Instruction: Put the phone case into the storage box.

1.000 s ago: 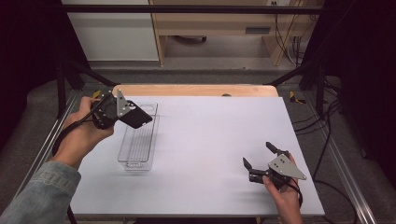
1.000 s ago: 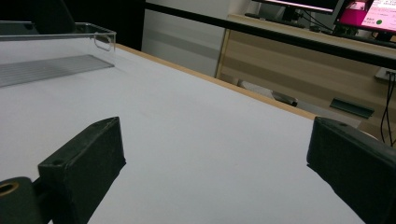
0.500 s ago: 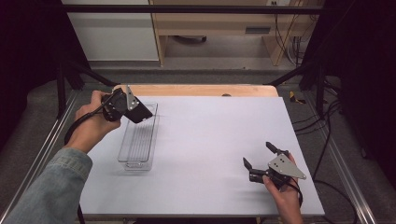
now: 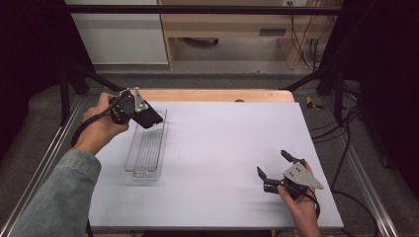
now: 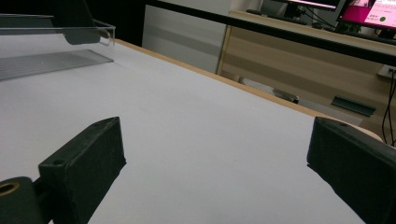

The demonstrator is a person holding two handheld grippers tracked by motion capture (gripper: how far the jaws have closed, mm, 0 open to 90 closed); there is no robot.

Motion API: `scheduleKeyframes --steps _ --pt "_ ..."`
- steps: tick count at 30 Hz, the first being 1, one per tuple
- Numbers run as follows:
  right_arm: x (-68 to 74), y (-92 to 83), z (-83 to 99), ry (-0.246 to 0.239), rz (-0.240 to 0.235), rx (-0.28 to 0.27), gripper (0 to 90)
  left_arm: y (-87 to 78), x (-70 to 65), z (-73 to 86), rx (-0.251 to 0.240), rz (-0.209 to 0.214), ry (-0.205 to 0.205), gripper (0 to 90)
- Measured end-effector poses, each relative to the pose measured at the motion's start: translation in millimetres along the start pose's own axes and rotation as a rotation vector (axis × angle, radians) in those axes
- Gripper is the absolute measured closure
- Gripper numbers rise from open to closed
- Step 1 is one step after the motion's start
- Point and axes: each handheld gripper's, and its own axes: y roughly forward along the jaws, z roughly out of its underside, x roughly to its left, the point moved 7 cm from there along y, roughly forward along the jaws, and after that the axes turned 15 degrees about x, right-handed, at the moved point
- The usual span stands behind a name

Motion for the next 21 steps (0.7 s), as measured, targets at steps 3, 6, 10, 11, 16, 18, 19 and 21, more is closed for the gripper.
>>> scheduleKeyframes --steps 3,6,10,11,16,18,19,21 --pt "-0.3 -0.4 -0.1 0.006 -0.002 0.000 4.5 1.8 -0.6 -2.5 -0.009 0.002 -0.003 83.6" --pt "-1.2 -0.4 0.1 0.006 -0.001 -0.002 4.5 2.2 -0.8 -4.0 -0.010 0.004 0.003 83.6" --pt "-0.2 -0.2 0.1 0.008 -0.004 0.000 4.5 3.3 -2.0 -4.9 0.003 0.006 0.026 83.6" --pt "-0.1 -0.3 0.0 0.007 -0.004 0.000 4.5 3.7 -2.7 -5.2 0.004 0.006 0.028 83.7" --pt "-0.5 -0.5 -0.4 0.005 -0.002 -0.003 4.5 3.9 -3.2 -5.8 0.012 0.005 0.042 83.6" --pt "-0.9 -0.8 -0.6 0.007 -0.002 -0.004 4.5 3.6 -2.6 -5.6 0.014 0.005 0.042 83.7" --pt "-1.2 -1.0 -0.5 0.009 -0.002 -0.004 4.5 3.4 -2.2 -5.6 0.014 0.005 0.040 83.6" --pt "-1.8 -1.4 -0.6 0.012 -0.002 -0.006 4.5 3.3 -1.9 -5.4 0.013 0.006 0.038 83.6"
